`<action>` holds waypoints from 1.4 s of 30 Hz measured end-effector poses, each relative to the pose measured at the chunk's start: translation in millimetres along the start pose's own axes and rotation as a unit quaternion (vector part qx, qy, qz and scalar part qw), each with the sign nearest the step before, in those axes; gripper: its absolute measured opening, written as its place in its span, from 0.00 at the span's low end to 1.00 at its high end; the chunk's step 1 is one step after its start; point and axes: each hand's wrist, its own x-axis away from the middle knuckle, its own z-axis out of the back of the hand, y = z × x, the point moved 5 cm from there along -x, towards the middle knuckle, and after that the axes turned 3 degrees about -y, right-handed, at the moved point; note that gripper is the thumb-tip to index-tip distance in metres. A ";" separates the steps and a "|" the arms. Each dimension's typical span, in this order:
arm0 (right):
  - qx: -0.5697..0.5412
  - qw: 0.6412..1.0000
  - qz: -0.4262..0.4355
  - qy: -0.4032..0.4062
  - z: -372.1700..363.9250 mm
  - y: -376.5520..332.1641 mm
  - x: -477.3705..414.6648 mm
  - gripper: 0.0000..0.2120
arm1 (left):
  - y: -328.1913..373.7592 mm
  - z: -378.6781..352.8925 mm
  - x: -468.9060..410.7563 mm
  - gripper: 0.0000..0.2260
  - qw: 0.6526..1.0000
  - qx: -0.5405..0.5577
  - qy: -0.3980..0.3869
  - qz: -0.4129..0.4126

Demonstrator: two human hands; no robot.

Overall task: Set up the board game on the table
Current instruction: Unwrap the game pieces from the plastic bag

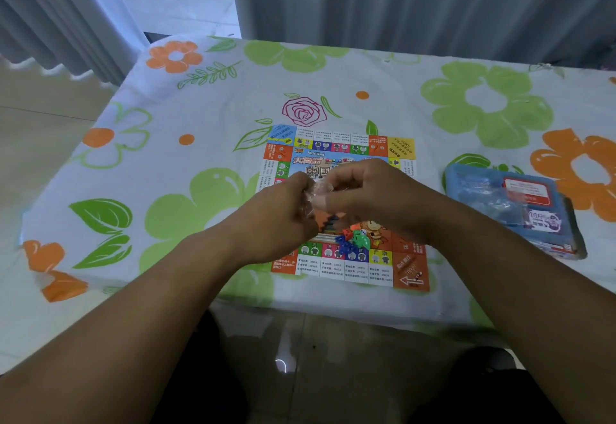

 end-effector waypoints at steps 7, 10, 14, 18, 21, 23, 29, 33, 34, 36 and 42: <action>-0.018 0.999 -0.039 -0.011 -19.6 20.8 -14.4 0.06 | -26.5 2.8 1.9 0.11 0.998 0.022 -0.026 0.055; -0.038 0.997 -0.060 -0.038 -29.3 31.5 -23.3 0.07 | -35.9 1.3 3.0 0.10 0.997 0.012 -0.037 0.068; -0.048 0.994 -0.090 -0.031 -37.9 41.1 -29.7 0.07 | -48.1 -0.1 3.5 0.10 0.995 0.016 -0.045 0.090; -0.055 0.990 -0.126 -0.012 -49.0 51.4 -33.2 0.08 | -56.1 -1.4 4.2 0.10 0.992 0.019 -0.054 0.112; -0.055 0.988 -0.143 -0.019 -56.7 56.8 -36.2 0.07 | -58.1 -4.5 5.8 0.10 0.990 -0.008 -0.068 0.124; -0.047 0.988 -0.147 -0.016 -59.1 57.8 -38.3 0.05 | -58.1 -6.1 7.0 0.09 0.989 -0.024 -0.074 0.129; -0.016 0.990 -0.141 -0.017 -60.6 55.8 -39.2 0.07 | -55.7 -3.8 7.6 0.10 0.986 -0.042 -0.070 0.143; 0.007 0.991 -0.134 -0.007 -59.3 54.3 -38.4 0.07 | -53.7 -0.8 7.0 0.13 0.987 -0.055 -0.061 0.139; 0.014 0.991 -0.135 0.000 -58.2 54.7 -38.3 0.08 | -53.5 -0.5 6.2 0.12 0.988 -0.046 -0.058 0.136; 0.026 0.990 -0.137 0.010 -56.7 54.9 -38.8 0.09 | -53.0 1.5 6.6 0.12 0.989 -0.030 -0.051 0.137; 0.070 0.989 -0.125 0.030 -54.1 55.1 -38.8 0.06 | -49.8 8.1 5.0 0.12 0.991 -0.066 -0.021 0.112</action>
